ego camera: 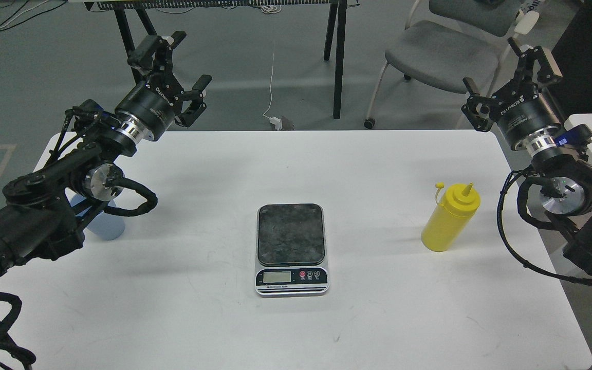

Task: Pour seasoning into cup on scale with both arms
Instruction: 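Move the left gripper down toward the blue cup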

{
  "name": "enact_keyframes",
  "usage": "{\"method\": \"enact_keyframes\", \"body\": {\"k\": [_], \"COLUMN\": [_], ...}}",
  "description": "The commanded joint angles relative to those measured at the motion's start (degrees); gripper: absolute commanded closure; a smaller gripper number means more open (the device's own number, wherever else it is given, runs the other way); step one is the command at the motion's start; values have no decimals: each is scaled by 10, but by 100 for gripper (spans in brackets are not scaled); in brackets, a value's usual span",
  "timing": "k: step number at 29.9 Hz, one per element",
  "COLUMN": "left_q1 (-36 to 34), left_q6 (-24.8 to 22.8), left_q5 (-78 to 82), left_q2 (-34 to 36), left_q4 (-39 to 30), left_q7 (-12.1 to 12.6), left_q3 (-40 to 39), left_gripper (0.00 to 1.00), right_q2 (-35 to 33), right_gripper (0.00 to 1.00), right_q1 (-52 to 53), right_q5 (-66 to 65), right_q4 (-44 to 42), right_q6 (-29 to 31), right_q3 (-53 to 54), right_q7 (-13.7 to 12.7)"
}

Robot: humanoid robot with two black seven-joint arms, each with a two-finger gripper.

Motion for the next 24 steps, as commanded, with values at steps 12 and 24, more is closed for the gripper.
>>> {"method": "enact_keyframes", "body": {"k": [12,24], "left_q1": [-1,-24], "left_q6": [30,-46], "left_q5": [16,197], "left_q2": [9,231], "left_q4": [-3,-87], "left_q7": [0,0], "left_q3": [0,116], "left_gripper": [1,1], "right_q2": [4,5], "right_gripper": [1,1], "right_q1": [0,-1], "right_q5": [0,0], "right_q4": [0,1], "right_q6": [0,0], "right_q3": [-2,-3], "right_q7": [0,0]}}
